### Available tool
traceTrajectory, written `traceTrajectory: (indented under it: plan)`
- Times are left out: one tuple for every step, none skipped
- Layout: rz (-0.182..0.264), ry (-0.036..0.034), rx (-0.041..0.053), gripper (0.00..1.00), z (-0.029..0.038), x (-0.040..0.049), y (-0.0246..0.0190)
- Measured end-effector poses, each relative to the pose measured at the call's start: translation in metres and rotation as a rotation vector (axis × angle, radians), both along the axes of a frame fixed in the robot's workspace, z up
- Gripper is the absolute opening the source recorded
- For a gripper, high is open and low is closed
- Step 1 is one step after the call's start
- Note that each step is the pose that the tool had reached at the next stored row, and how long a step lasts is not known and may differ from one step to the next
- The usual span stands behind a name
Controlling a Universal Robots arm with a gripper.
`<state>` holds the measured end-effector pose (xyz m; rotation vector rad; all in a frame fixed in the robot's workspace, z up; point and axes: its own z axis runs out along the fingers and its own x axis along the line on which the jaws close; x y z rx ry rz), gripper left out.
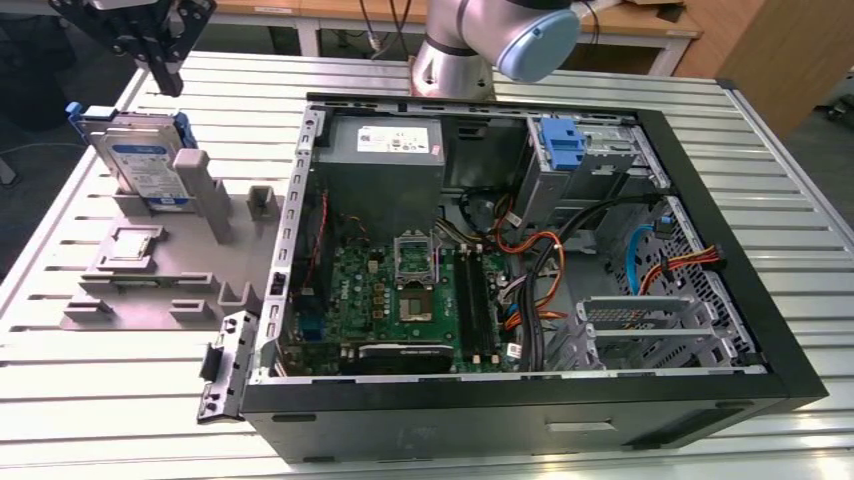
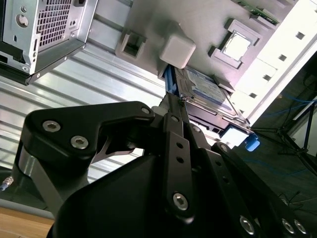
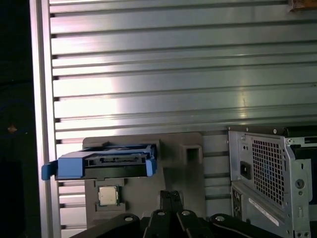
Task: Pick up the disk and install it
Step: 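Reach for the disk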
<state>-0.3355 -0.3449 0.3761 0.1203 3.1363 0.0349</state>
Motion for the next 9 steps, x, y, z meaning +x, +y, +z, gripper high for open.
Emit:
traceTrajectory:
  plan:
    - [0.0, -0.0002, 0.0, 0.1, 0.0, -0.001, 0.0]
    - [0.0, -0.0003, 0.0, 0.1, 0.0, -0.002, 0.0]
    - [0.0, -0.0005, 0.0, 0.1, 0.0, -0.003, 0.0]
    - [0.0, -0.0006, 0.0, 0.1, 0.0, -0.004, 0.0]
    - [0.0, -0.0008, 0.0, 0.1, 0.0, -0.005, 0.0]
    - [0.0, -0.001, 0.0, 0.1, -0.0001, -0.0059, 0.0]
    - [0.0, -0.0011, 0.0001, 0.1, -0.0001, -0.0067, 0.0001]
    - [0.0, -0.0011, 0.0, 0.1, -0.0001, -0.0076, 0.0001]
    - [0.0, -0.0013, 0.0, 0.1, -0.0001, -0.0085, 0.0001]
